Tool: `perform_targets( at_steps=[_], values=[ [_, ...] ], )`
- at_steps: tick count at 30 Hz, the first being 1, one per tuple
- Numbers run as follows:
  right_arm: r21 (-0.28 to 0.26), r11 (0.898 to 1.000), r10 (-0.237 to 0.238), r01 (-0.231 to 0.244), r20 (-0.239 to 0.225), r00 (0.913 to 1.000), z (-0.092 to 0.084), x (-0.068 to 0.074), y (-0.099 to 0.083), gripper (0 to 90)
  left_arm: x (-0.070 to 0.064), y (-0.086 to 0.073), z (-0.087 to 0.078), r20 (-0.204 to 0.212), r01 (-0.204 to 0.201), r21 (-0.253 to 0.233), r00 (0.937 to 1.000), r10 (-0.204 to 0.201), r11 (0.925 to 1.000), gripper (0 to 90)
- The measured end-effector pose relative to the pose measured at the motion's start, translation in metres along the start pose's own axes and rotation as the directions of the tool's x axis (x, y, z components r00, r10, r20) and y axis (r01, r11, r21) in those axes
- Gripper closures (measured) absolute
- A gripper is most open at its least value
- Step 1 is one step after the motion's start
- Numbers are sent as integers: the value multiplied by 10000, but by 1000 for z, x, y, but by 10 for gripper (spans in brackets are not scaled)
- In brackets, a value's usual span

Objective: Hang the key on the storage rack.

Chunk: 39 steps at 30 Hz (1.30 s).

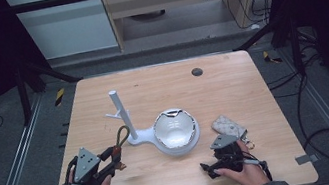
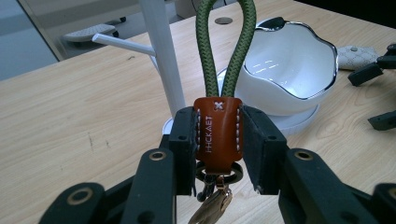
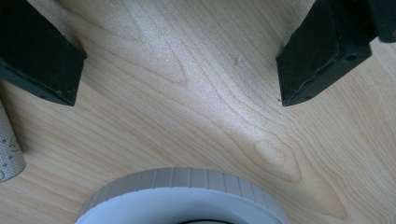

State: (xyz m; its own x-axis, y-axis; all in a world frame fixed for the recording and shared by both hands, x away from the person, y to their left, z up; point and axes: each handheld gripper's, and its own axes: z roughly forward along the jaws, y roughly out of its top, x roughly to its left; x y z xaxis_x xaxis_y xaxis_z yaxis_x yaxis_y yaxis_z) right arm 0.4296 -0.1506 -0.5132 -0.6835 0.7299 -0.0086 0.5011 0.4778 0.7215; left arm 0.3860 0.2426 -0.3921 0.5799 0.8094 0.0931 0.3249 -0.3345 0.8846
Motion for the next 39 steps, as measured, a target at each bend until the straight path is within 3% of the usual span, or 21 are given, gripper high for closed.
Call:
perform_targets(
  at_steps=[14, 24, 31, 39],
  values=[
    [0, 10000, -7, 7, 4, 10000, 0, 0, 0, 5, -3, 9, -5, -194, 22, -615, 9998, -34, 9981, 661],
    [-1, 10000, -44, 44, 11, 10000, 0, 0, 0, 5, 4, 20, -2, -512, 428, -1156, 9975, -490, 9924, 661],
    [1, 10000, -63, 63, -8, 10000, -1, 0, -1, 5, 12, 19, 11, -673, 841, -1128, 9935, -921, 9900, 660],
    [-3, 10000, -68, 68, -14, 10000, -1, 0, -1, 5, 16, 17, 24, -775, 967, -914, 9916, -1039, 9911, 660]
  ],
)
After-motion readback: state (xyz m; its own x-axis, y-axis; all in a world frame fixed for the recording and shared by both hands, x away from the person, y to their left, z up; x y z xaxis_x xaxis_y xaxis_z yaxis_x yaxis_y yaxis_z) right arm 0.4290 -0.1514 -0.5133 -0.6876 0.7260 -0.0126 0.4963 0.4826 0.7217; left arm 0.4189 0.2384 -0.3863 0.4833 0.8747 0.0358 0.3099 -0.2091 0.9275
